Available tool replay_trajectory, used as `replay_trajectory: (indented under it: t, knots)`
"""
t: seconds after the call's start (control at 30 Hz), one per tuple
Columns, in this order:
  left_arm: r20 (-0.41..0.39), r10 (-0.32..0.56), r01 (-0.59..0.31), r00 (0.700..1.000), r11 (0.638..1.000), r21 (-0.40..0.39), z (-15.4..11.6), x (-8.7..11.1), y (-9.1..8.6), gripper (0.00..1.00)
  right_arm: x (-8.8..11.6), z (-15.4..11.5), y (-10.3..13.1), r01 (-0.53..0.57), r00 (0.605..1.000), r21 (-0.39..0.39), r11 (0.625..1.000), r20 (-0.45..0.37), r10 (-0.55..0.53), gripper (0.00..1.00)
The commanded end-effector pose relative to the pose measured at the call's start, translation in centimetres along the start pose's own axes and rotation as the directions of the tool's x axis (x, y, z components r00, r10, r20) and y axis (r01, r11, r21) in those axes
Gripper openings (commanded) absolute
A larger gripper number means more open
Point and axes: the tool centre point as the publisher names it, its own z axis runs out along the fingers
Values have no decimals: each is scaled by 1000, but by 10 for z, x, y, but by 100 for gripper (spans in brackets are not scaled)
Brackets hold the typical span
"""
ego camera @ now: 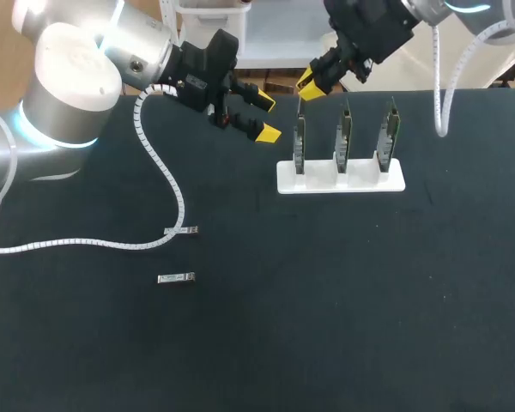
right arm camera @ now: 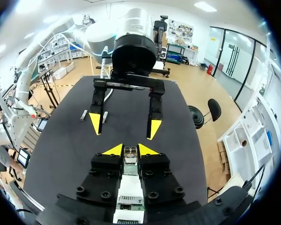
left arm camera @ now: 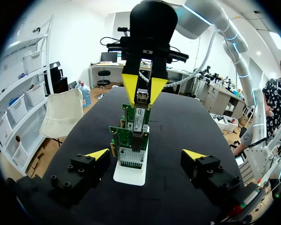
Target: Pick up the optical module with the left hand, and insert it into the network port with the right hand.
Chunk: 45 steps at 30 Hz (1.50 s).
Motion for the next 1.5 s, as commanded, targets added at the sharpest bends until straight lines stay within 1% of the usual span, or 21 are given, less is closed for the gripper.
replay_trajectory:
  t: [0.03,0.3,1.5]
  knots:
    - [0,1,-1,1000,1000,0,0,0,1,100,1,2,5,-1,1000,8,1000,-4,1,0]
    - [0,1,-1,1000,1000,0,0,0,1,100,-4,-2,5,8,1000,16,1000,7,-8,0]
    - [0,1,-1,1000,1000,0,0,0,1,100,5,8,4,-1,1000,13,1000,-19,2,0]
